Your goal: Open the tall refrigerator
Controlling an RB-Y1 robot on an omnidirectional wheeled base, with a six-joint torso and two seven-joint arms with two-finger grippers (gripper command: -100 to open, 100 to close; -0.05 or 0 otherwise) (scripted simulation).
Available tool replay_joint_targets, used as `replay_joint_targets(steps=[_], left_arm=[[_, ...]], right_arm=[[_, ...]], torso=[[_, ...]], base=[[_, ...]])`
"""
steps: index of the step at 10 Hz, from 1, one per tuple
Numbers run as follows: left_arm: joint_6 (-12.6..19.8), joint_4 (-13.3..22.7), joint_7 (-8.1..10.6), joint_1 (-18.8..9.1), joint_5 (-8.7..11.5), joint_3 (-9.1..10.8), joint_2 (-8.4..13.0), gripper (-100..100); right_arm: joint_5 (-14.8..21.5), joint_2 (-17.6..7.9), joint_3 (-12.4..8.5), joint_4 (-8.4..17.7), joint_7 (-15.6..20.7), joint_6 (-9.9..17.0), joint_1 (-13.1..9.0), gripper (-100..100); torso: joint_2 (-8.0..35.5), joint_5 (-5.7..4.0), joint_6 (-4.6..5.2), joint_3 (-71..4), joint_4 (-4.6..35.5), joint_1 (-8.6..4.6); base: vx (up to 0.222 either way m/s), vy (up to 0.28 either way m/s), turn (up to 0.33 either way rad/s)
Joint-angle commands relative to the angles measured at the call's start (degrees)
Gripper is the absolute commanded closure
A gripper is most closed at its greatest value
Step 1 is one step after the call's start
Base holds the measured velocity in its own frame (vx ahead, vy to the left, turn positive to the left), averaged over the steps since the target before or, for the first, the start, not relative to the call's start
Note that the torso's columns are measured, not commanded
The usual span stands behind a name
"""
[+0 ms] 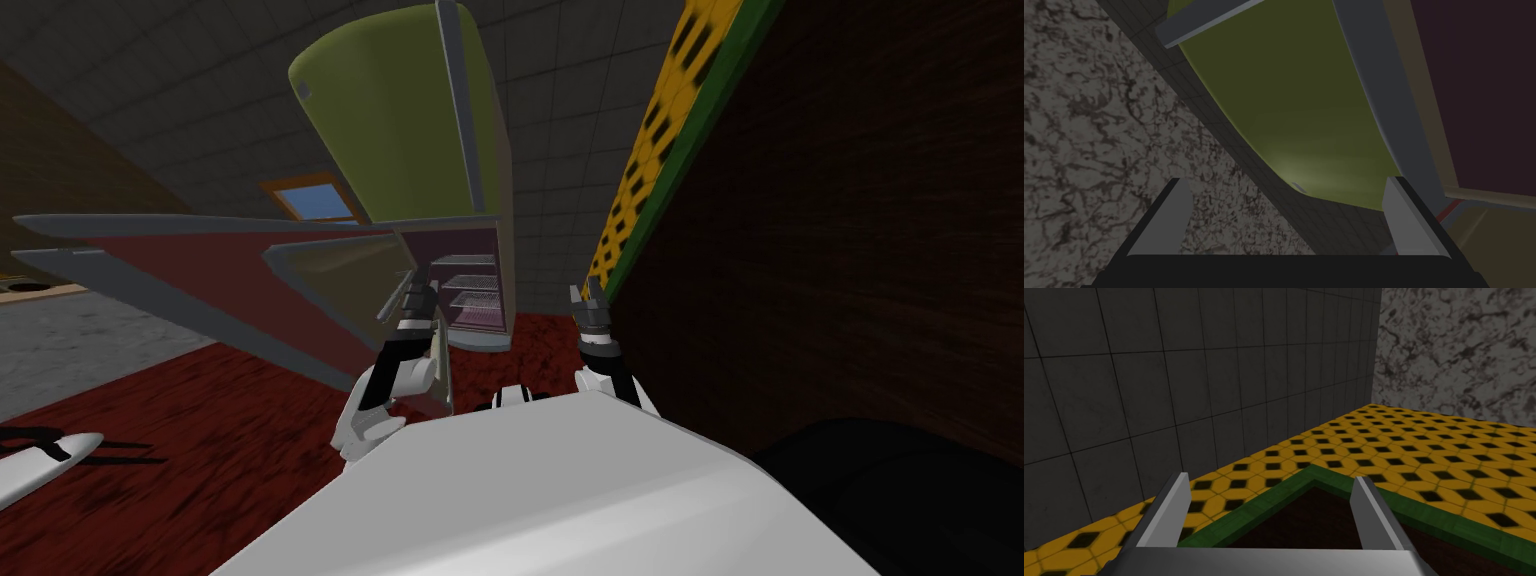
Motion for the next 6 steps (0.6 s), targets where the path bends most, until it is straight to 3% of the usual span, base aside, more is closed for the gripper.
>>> replay_joint_targets(steps=[1,6], left_arm=[[4.22,-0.73,-0.25,-3.79,-0.40,0.15,-0.12,-100],[11.61,-2.15,-0.50,-10.48,-0.97,0.61,-0.68,-100]], right_arm=[[0.00,0.00,0.00,0.00,0.00,0.00,0.00,0],[0.00,0.00,0.00,0.00,0.00,0.00,0.00,0]], torso=[[-0.01,0.01,0.00,-0.01,-0.01,0.01],[0.06,0.01,0.00,0.04,0.01,0.02]], base=[[0.111,-0.041,-0.002],[0.097,-0.036,-0.001]])
